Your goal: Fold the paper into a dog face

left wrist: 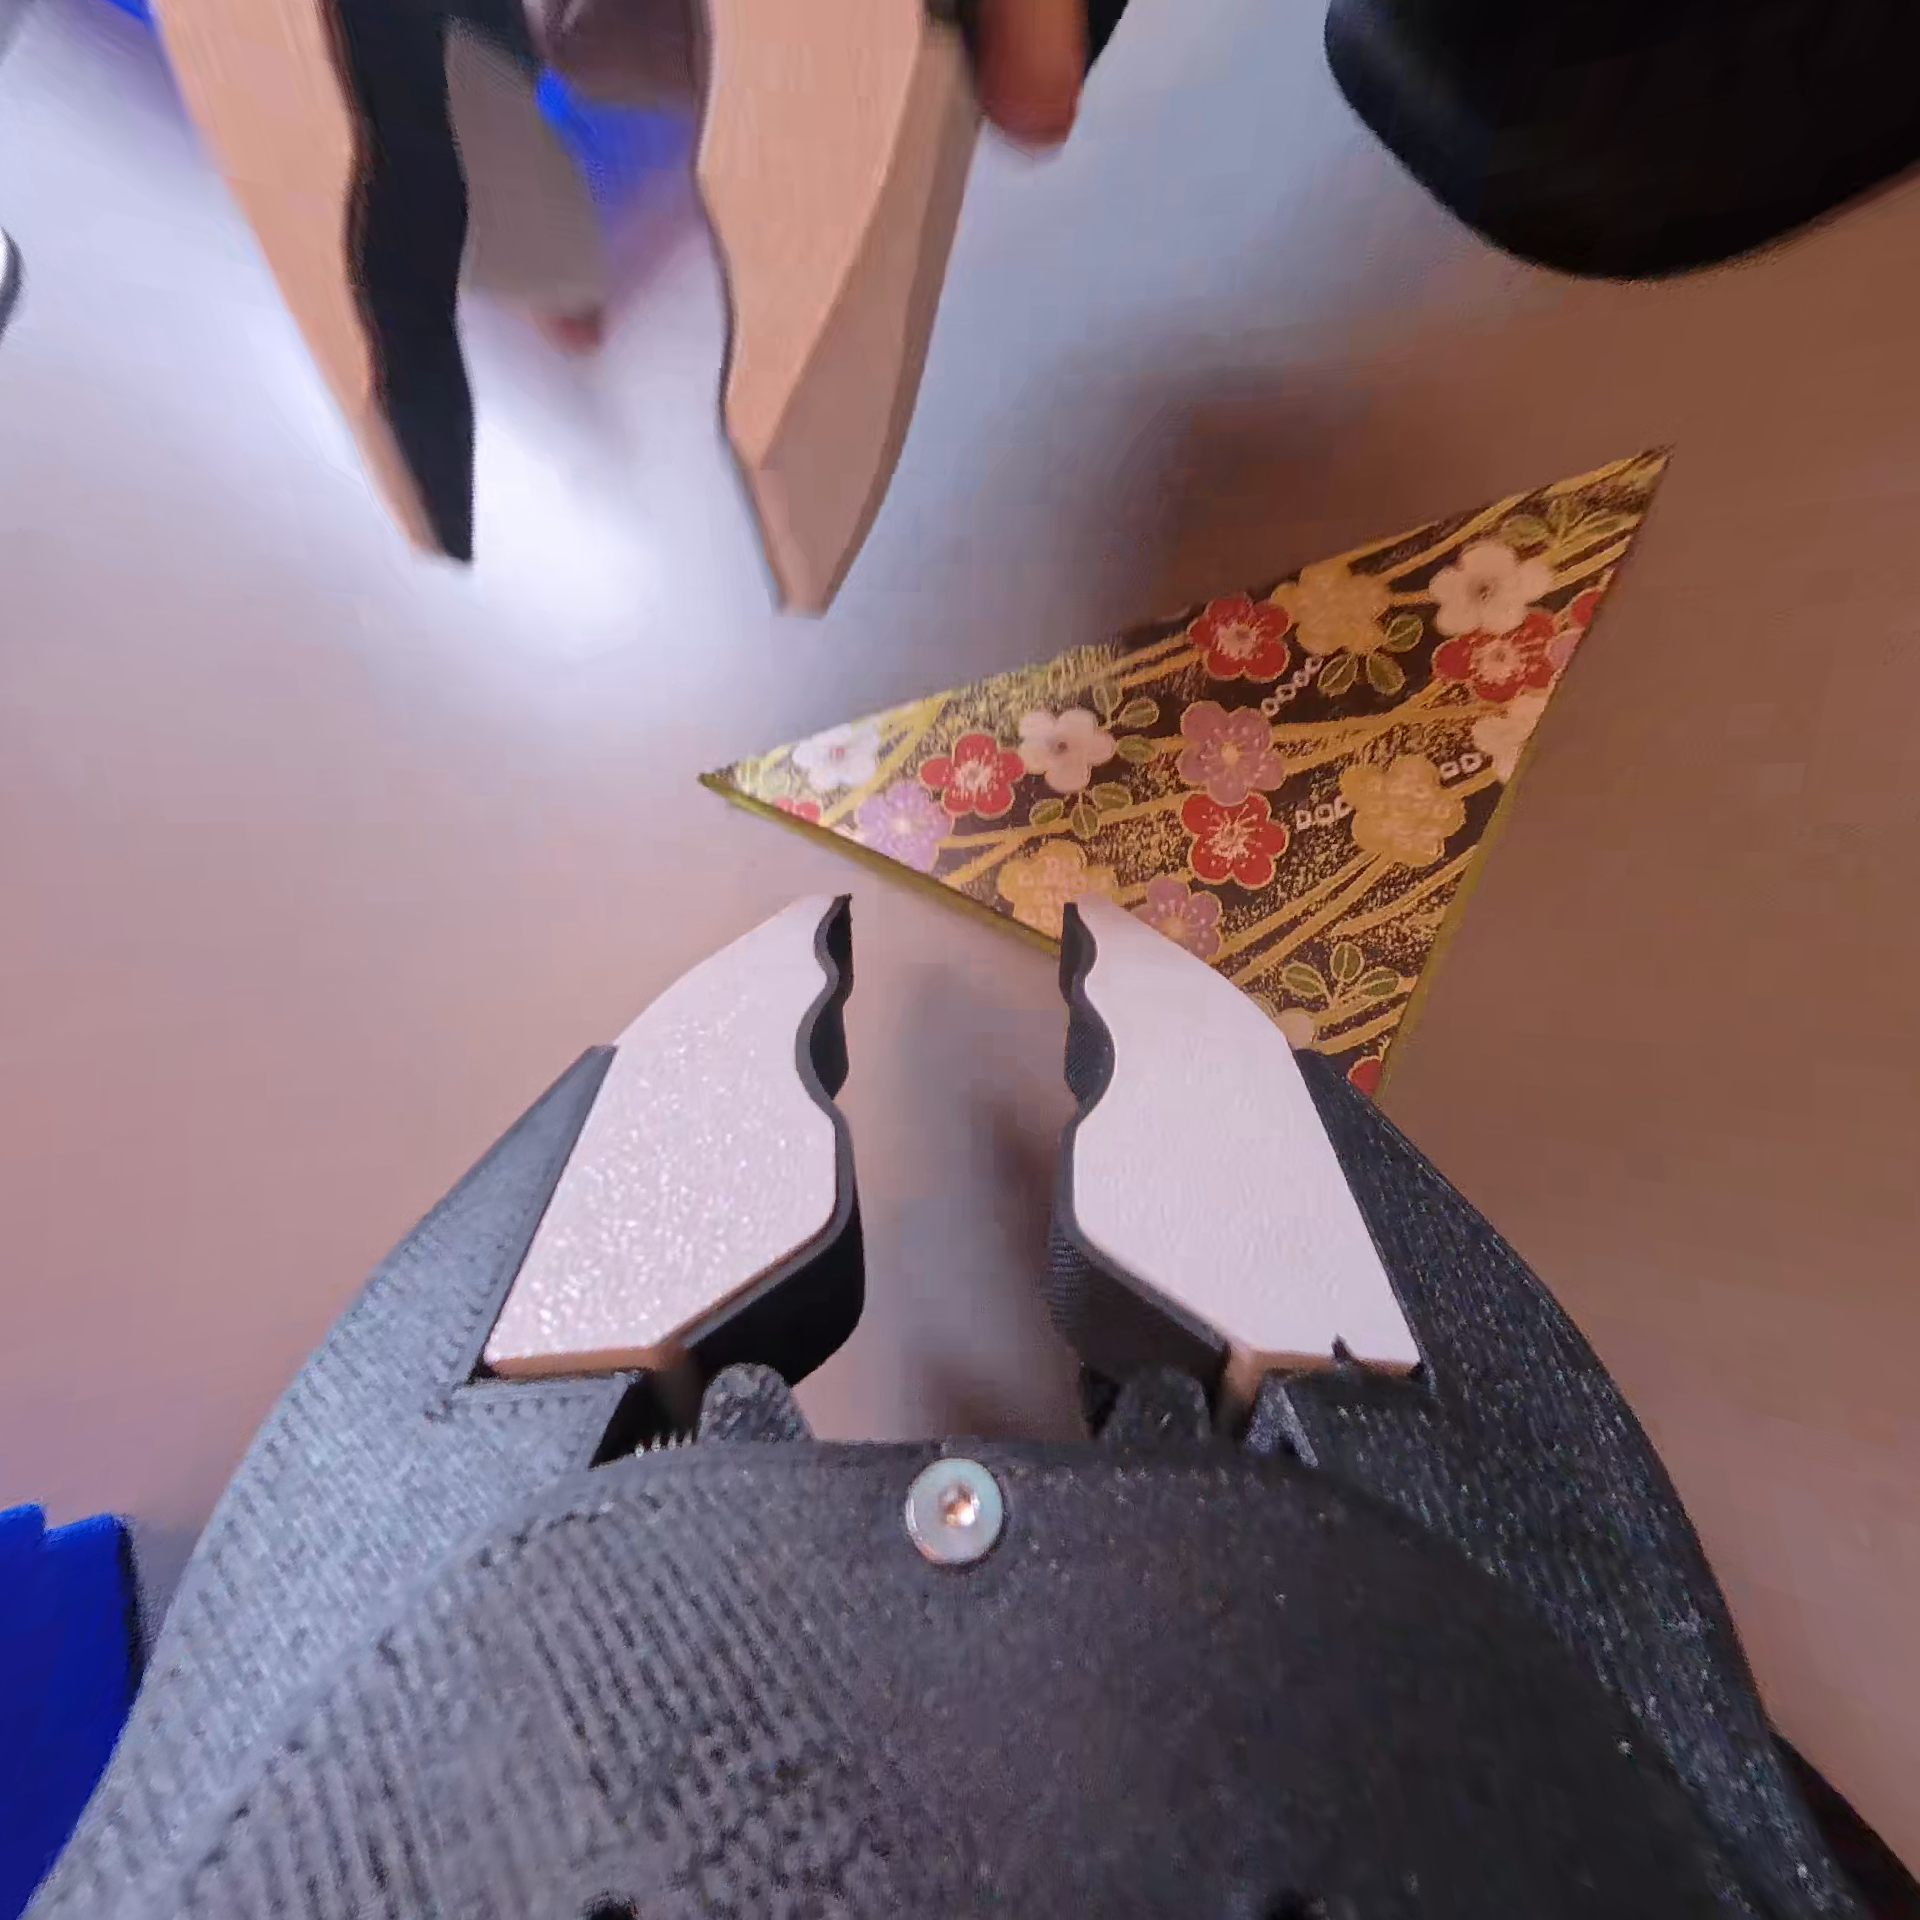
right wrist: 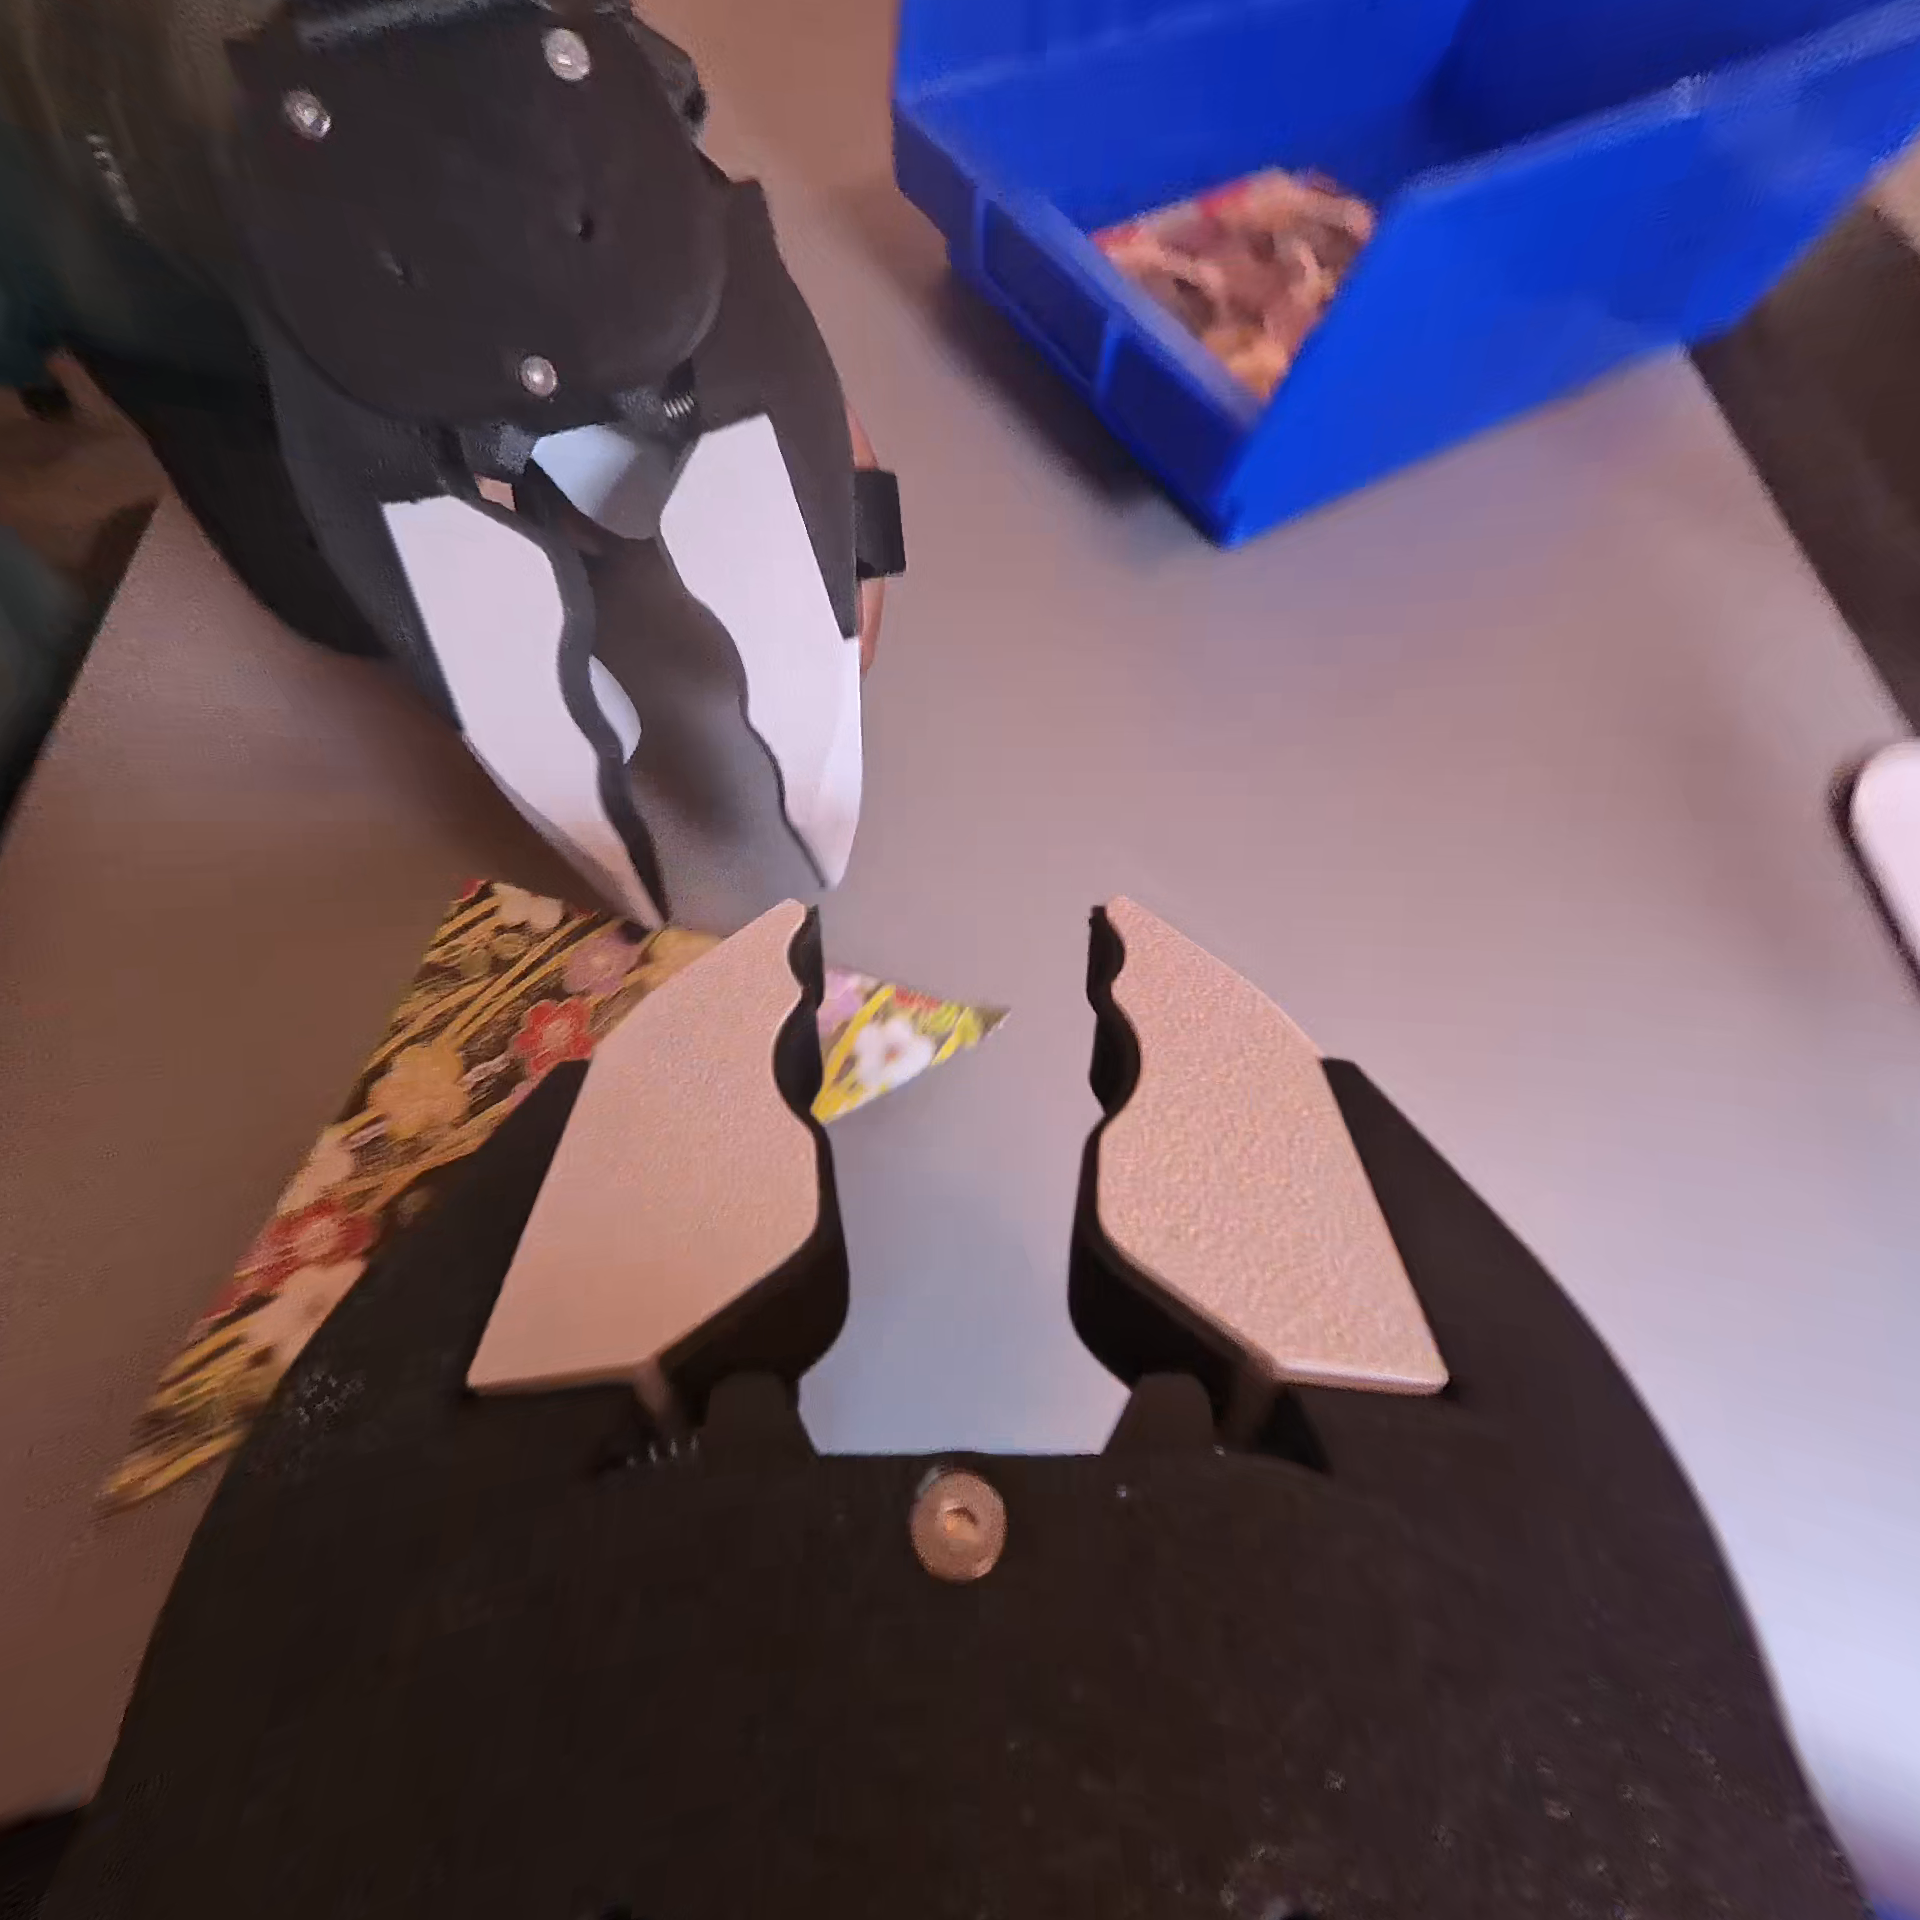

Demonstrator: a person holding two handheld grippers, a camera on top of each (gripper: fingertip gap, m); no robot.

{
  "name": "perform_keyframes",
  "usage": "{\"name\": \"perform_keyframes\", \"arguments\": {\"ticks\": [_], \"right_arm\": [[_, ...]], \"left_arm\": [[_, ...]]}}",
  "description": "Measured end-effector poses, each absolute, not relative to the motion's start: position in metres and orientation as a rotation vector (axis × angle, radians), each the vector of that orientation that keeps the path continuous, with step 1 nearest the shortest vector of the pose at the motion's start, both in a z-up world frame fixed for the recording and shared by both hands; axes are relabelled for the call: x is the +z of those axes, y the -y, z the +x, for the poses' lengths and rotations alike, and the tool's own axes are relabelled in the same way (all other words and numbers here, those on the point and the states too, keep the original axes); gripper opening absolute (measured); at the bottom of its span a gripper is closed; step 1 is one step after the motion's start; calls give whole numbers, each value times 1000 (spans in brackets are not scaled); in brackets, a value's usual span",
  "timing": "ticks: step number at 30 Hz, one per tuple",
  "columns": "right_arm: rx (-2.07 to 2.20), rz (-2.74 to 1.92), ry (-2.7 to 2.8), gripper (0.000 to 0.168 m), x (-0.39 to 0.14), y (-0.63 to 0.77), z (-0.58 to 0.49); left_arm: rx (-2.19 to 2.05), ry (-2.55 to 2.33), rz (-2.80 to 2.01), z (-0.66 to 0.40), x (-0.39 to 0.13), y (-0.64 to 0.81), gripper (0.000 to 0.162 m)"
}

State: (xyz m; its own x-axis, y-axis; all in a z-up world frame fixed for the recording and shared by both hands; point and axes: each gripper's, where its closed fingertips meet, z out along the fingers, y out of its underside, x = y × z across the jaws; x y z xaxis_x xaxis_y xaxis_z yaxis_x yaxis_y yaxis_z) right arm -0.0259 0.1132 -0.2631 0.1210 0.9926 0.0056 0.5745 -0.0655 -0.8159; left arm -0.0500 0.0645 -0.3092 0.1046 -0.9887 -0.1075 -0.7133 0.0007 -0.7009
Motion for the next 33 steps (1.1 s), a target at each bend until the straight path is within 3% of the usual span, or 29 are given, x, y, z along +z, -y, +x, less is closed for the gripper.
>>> {"name": "perform_keyframes", "arguments": {"ticks": [4,8,9,12,15,22,24,28,33], "right_arm": [[800,-2058,1550,69,-288,-31,11],[505,-2134,1633,86,-322,35,25],[459,-2132,1644,84,-327,40,27],[412,-2094,1703,49,-328,31,36],[360,-1951,1922,26,-327,10,52],[135,-1595,2171,17,-316,-86,78],[185,-1655,2045,20,-308,-105,81],[424,-1989,1646,52,-311,-112,90],[654,-2143,1236,54,-315,-131,92]], "left_arm": [[-547,-1724,-1740,-45,-317,-55,39],[-563,-1704,-1713,-40,-311,-56,43],[-572,-1697,-1708,-39,-309,-57,45],[-595,-1696,-1698,-35,-304,-57,51],[-603,-1732,-1662,-33,-300,-54,57],[-560,-1930,-1733,-31,-321,-70,75],[-591,-1927,-1793,-30,-326,-76,65],[-579,-1905,-1803,-30,-328,-79,50],[-652,-1867,-1745,-16,-311,-82,41]]}}
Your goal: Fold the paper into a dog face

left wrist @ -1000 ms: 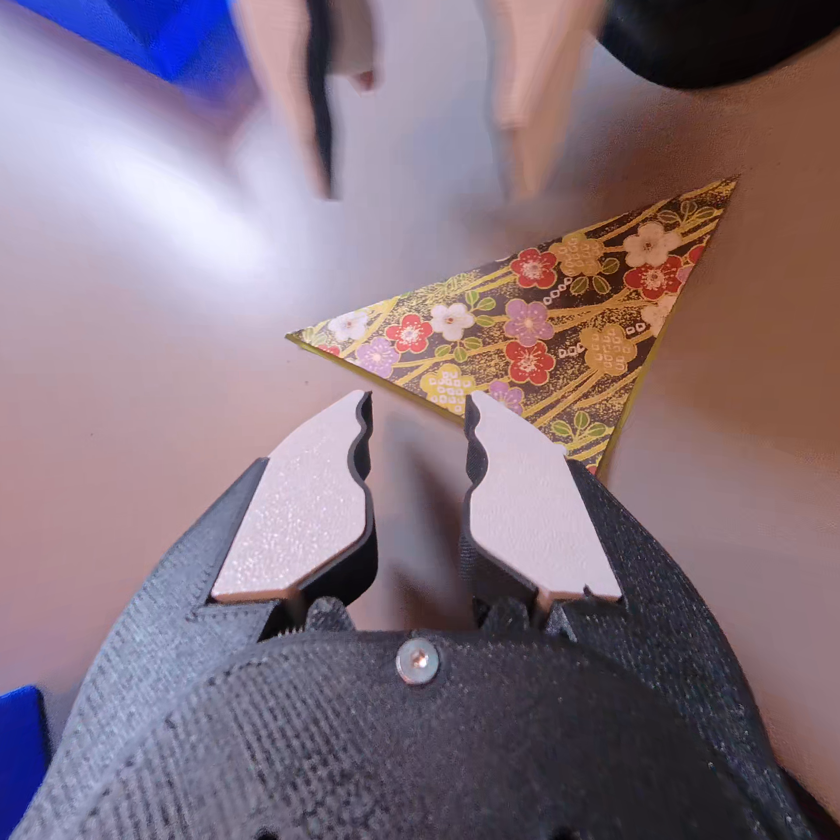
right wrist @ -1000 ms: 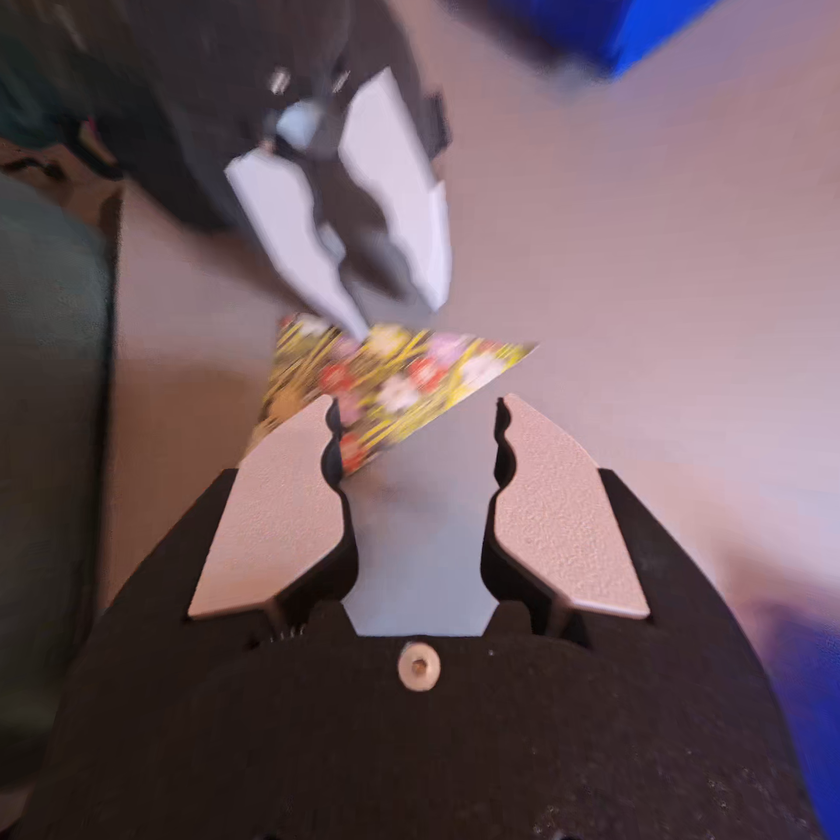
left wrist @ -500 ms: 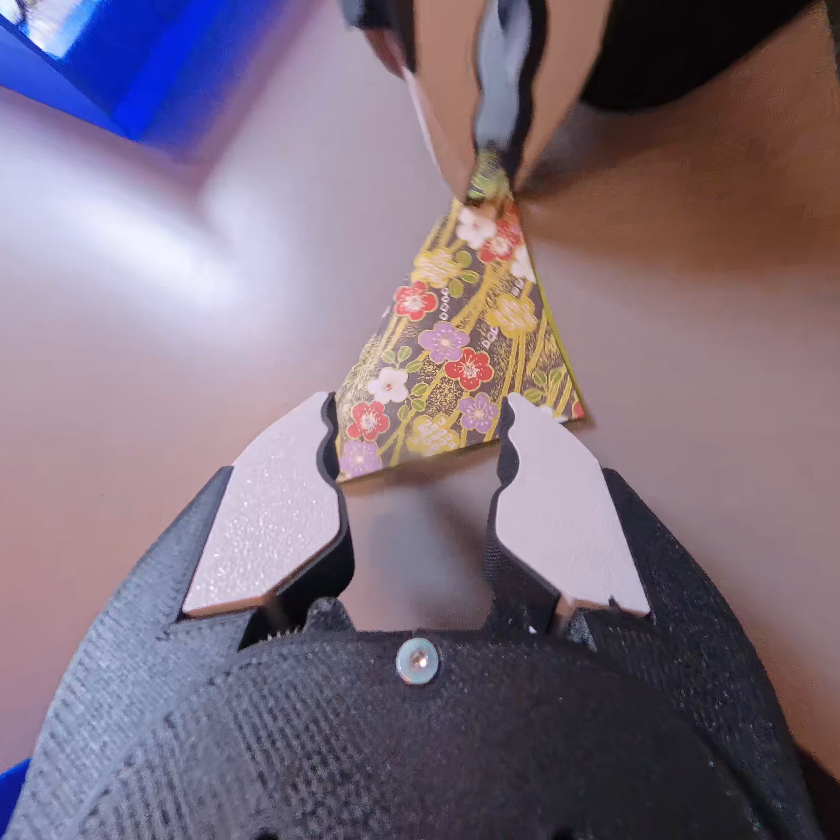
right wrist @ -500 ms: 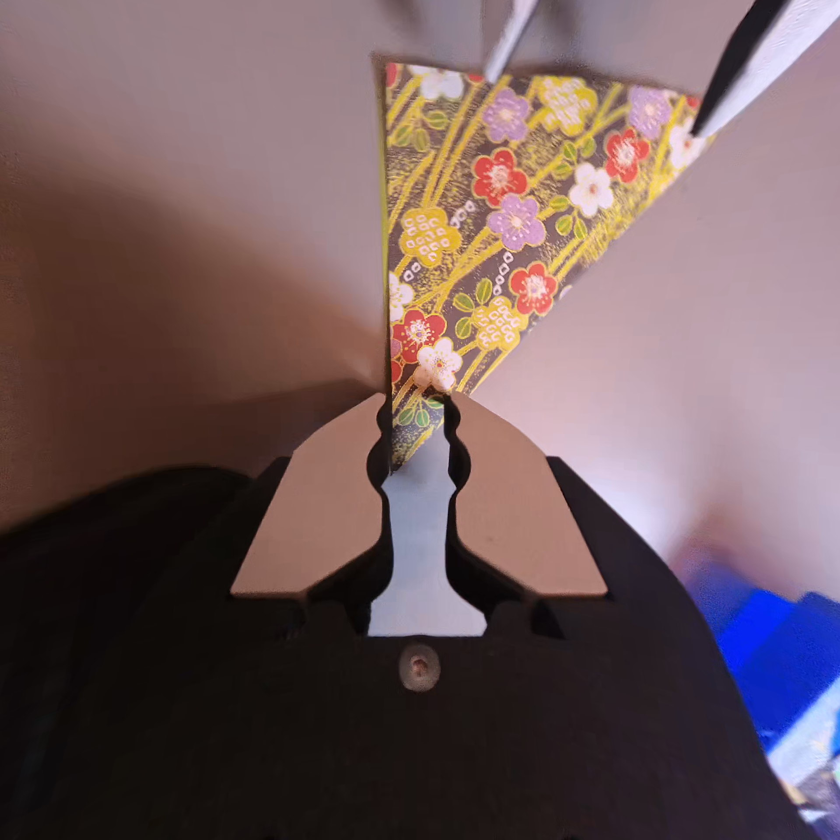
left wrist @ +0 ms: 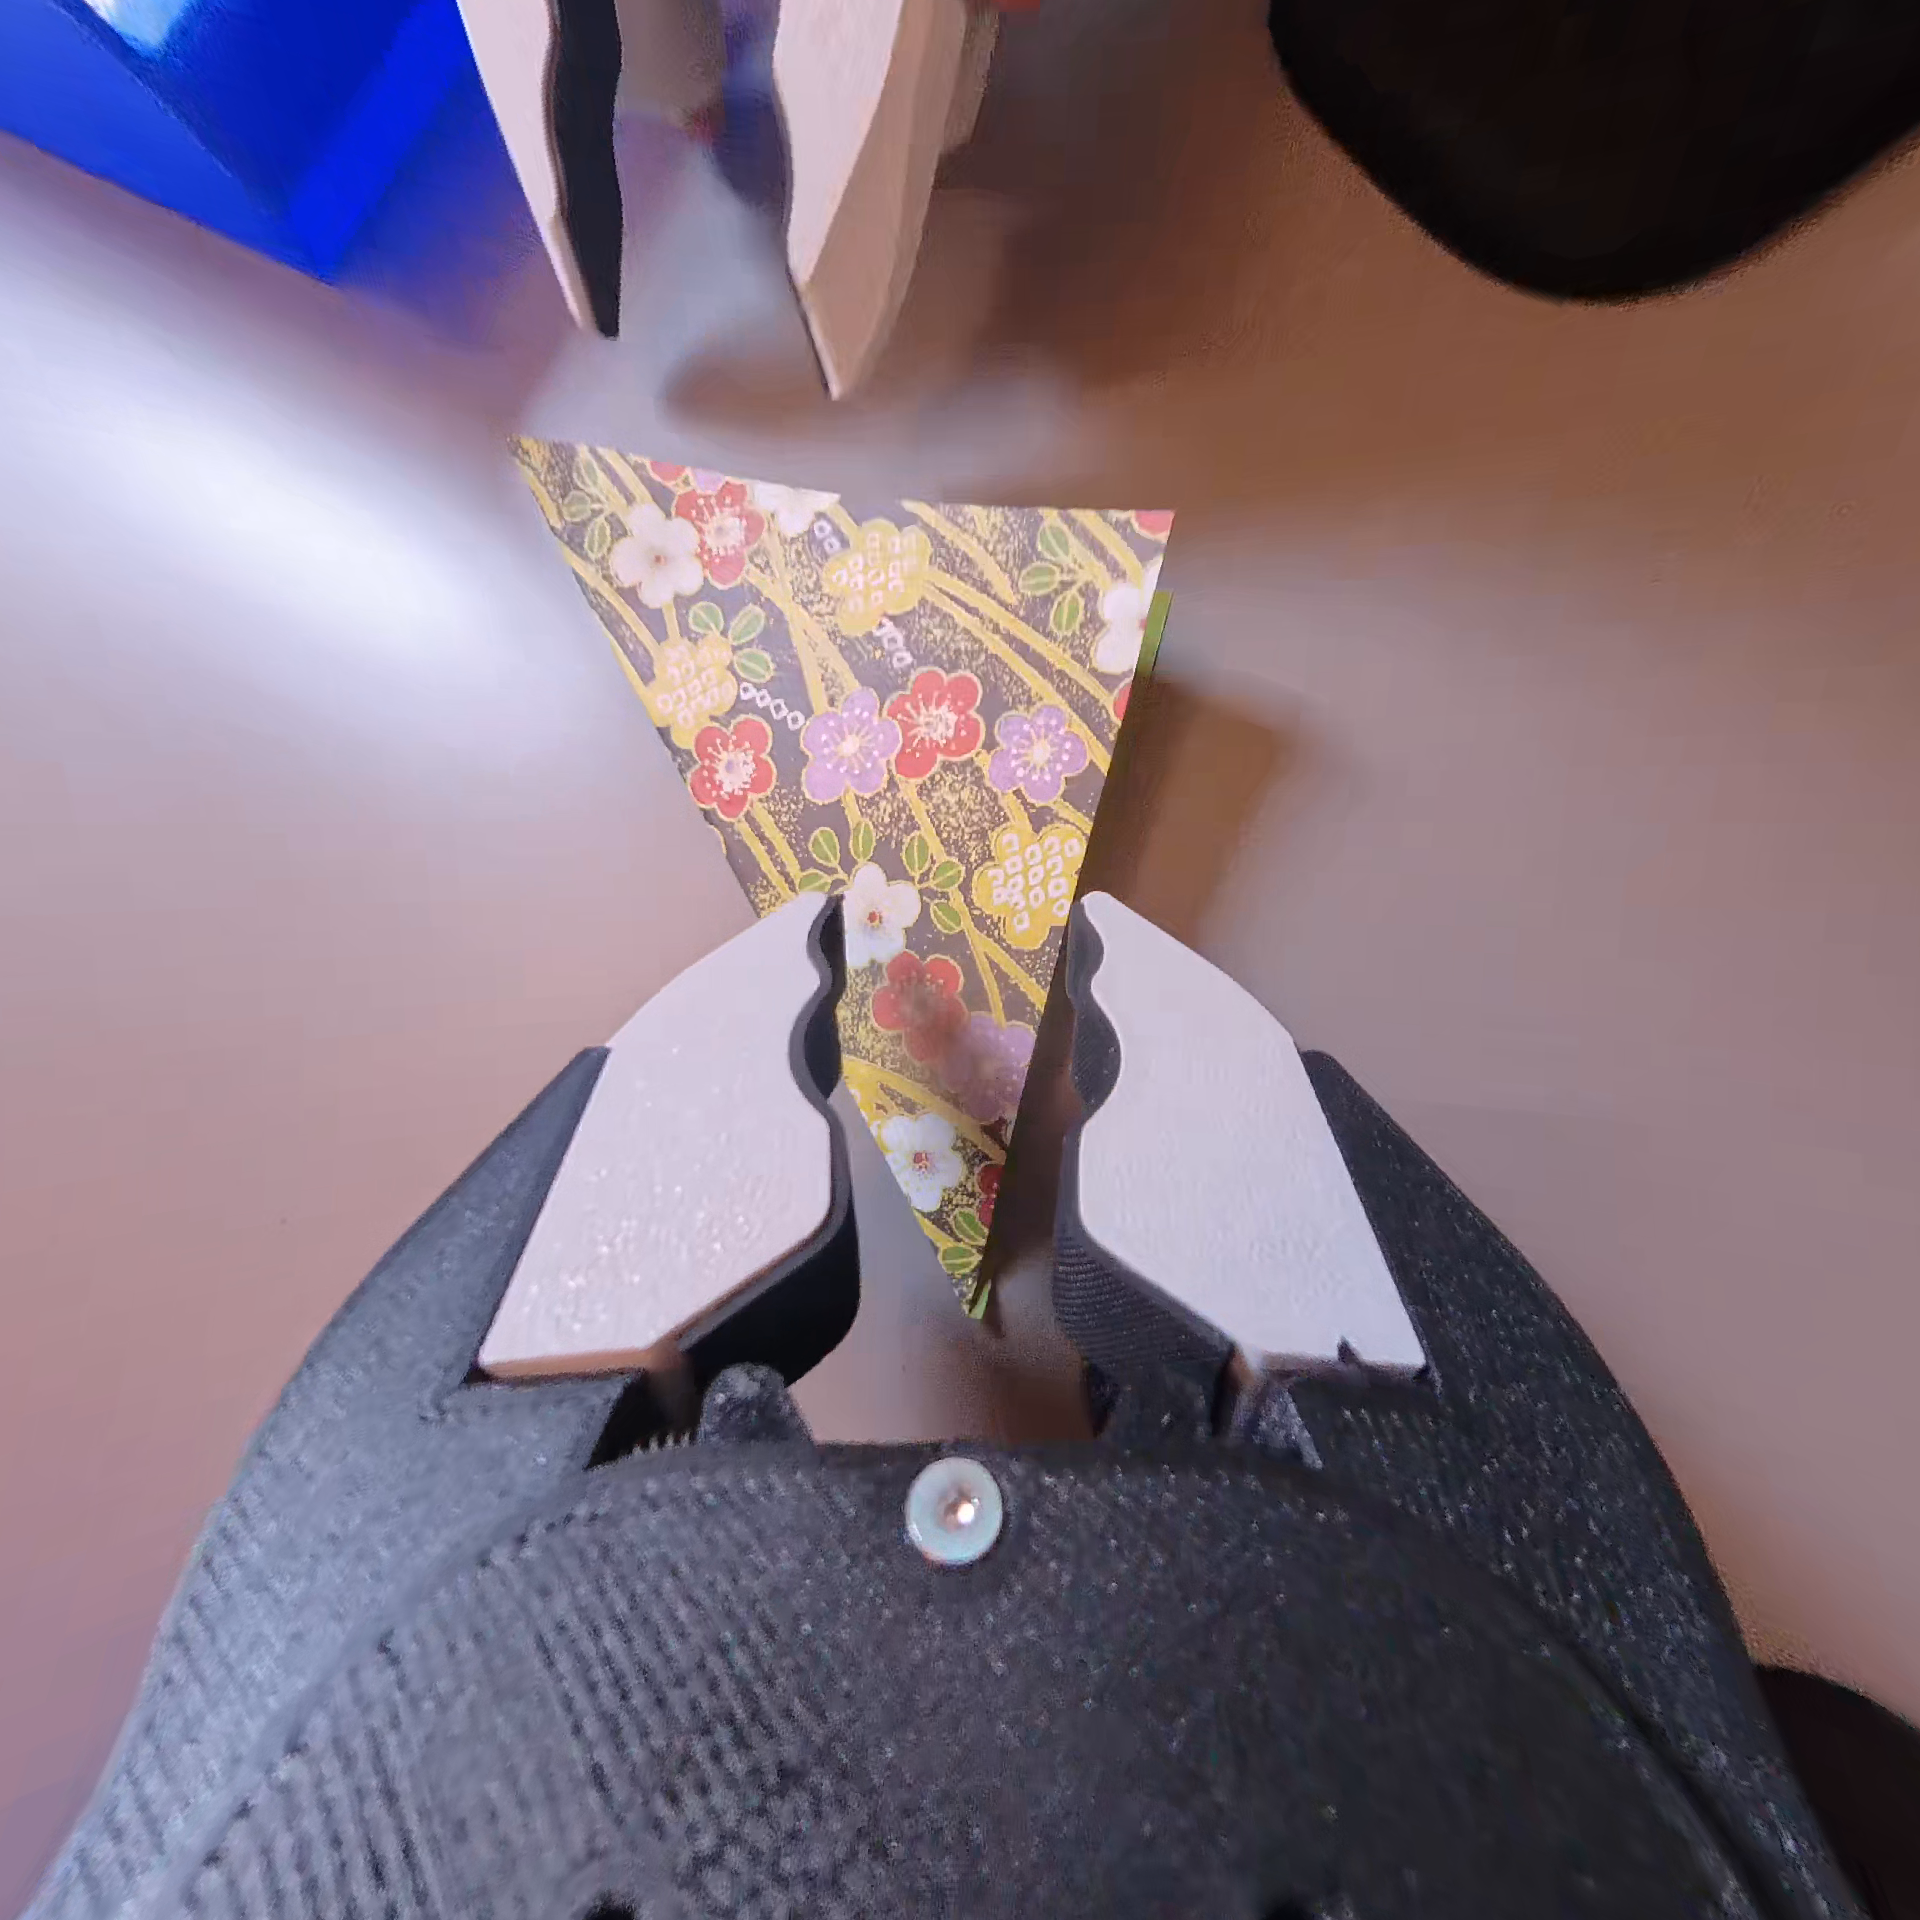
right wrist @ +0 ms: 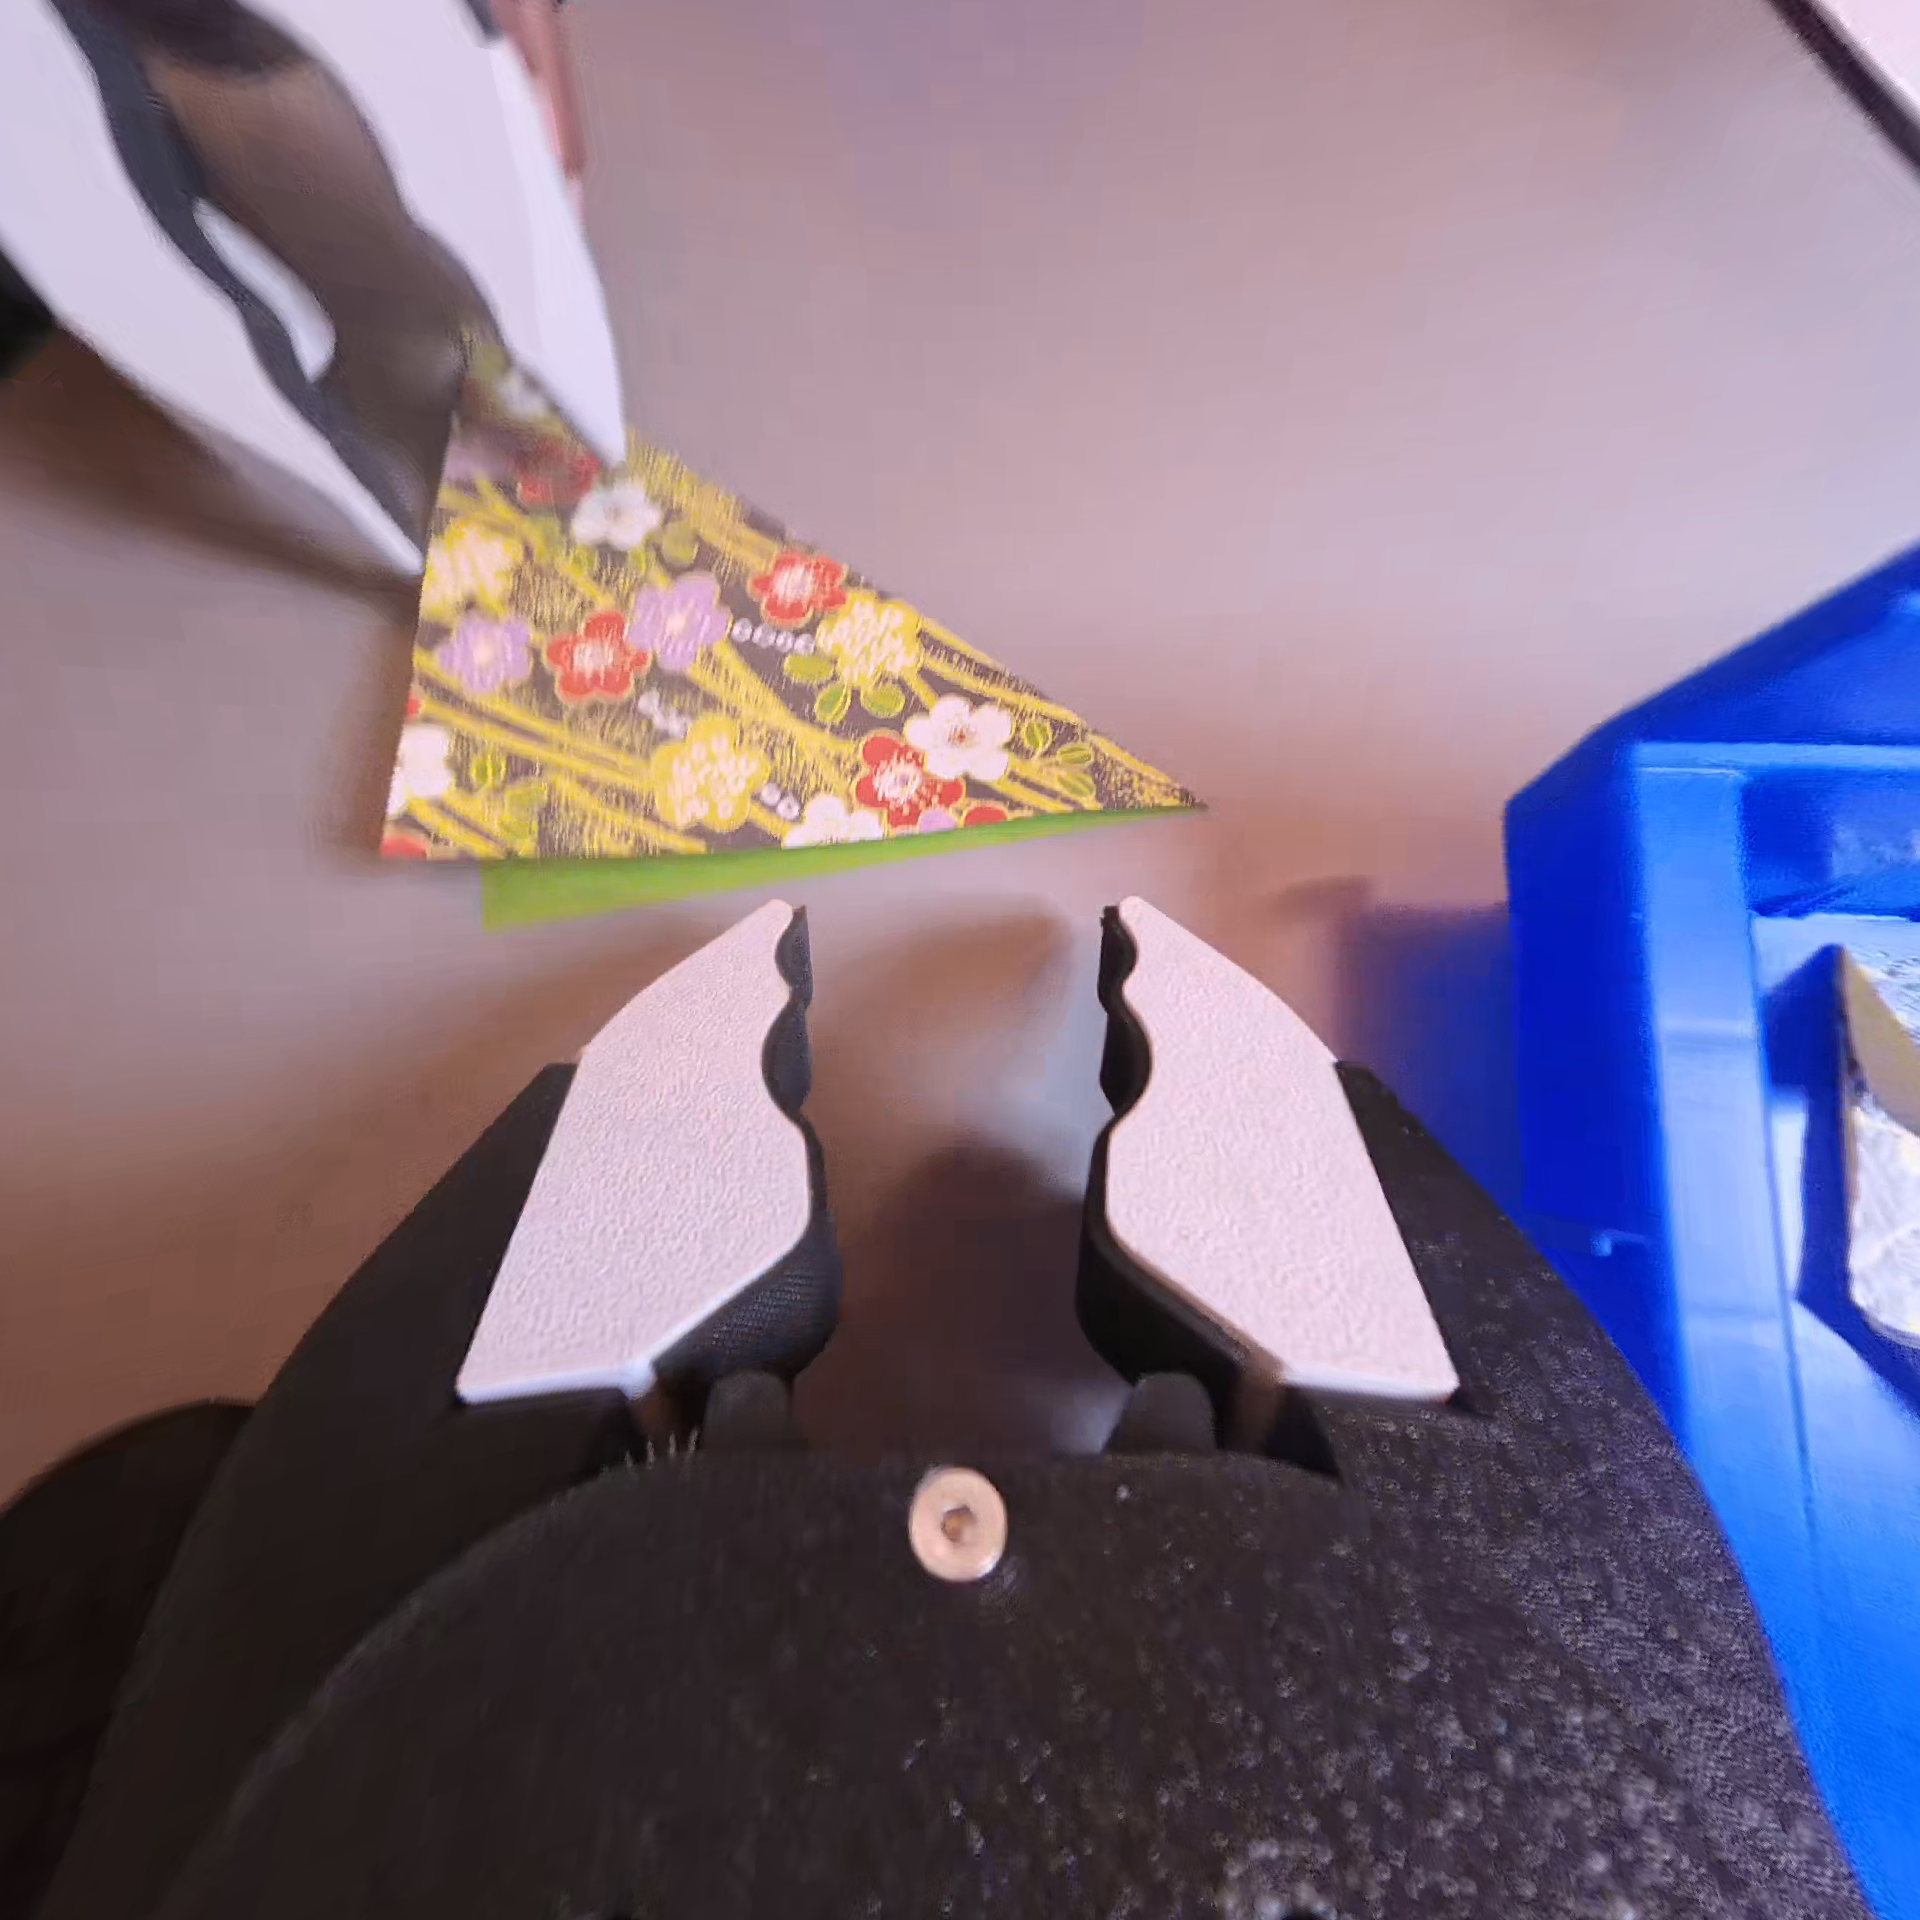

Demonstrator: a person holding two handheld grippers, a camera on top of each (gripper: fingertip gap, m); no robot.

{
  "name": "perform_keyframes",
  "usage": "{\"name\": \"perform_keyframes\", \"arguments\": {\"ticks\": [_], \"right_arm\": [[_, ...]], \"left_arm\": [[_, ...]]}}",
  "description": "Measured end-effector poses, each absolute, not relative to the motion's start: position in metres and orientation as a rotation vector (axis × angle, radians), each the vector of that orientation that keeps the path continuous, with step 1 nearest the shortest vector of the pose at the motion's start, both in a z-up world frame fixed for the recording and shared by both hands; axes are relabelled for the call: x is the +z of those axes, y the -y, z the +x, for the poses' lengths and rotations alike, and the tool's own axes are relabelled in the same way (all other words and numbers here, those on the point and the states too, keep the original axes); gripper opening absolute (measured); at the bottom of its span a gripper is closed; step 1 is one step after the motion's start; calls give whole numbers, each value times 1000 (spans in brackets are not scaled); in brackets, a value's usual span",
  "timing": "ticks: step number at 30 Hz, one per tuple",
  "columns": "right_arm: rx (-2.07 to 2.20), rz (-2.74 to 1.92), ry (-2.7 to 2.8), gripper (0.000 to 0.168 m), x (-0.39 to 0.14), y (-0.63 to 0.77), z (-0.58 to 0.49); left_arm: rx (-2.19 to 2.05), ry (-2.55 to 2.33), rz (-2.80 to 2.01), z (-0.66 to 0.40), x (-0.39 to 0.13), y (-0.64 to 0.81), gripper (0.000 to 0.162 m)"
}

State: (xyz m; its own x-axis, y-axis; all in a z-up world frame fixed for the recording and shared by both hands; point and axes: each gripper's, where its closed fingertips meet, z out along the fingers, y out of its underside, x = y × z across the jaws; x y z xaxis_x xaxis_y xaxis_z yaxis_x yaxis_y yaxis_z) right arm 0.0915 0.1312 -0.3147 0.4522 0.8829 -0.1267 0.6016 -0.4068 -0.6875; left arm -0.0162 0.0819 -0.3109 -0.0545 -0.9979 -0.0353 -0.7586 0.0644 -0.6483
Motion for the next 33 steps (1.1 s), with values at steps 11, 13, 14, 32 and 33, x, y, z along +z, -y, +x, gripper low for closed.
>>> {"name": "perform_keyframes", "arguments": {"ticks": [11,13,14,32,33], "right_arm": [[648,-2239,1149,52,-321,-159,82],[624,-2228,1131,53,-319,-159,86],[614,-2232,1123,54,-319,-159,88],[515,-2101,1530,38,-329,-130,68],[525,-2094,1538,29,-329,-128,67]], "left_arm": [[-654,-1776,-1848,20,-319,-122,29],[-568,-1833,-1811,16,-327,-123,24],[-574,-1854,-1789,14,-327,-118,24],[-736,-1962,-1647,-5,-329,-74,10],[-734,-1959,-1647,-5,-329,-74,10]]}}
